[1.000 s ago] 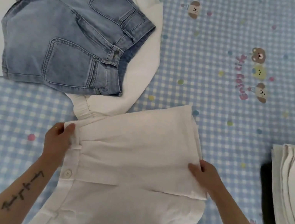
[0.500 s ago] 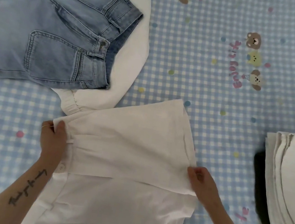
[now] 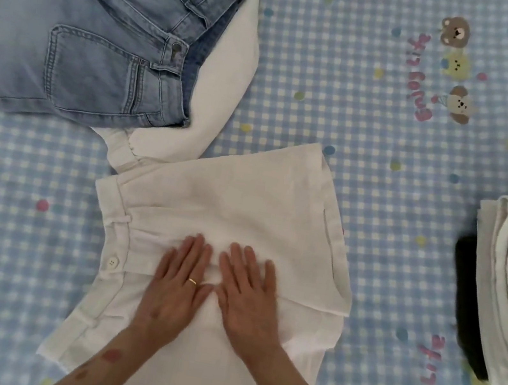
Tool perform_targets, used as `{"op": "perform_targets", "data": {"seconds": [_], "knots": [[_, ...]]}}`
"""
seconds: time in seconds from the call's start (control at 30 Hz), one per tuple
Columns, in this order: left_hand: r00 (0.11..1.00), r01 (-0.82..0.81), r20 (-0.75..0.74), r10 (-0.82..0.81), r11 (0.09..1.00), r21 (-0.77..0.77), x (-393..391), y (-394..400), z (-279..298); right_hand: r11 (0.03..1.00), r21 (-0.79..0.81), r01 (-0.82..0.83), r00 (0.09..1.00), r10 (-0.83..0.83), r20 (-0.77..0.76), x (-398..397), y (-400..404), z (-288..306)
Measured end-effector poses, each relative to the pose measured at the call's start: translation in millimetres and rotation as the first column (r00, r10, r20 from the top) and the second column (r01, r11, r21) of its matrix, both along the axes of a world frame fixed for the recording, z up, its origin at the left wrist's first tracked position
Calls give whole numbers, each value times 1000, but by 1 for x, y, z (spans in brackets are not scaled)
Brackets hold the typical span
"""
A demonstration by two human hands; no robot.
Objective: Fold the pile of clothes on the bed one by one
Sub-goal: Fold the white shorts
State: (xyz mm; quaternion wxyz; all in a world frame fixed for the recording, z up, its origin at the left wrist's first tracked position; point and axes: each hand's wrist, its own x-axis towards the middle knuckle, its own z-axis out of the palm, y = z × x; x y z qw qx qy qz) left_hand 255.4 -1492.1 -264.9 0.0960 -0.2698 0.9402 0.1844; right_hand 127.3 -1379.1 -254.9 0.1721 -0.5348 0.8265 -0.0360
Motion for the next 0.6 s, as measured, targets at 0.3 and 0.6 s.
{"op": "perform_targets", "data": {"seconds": [0.3, 0.6], "knots": [[953, 268, 145, -267, 963, 9, 163, -25, 7, 1000, 2, 4, 993, -4, -119, -44, 157, 12], [836, 532, 142, -529, 846, 20, 230, -50, 12, 683, 47, -729, 679, 730, -81, 47, 202, 5]]}}
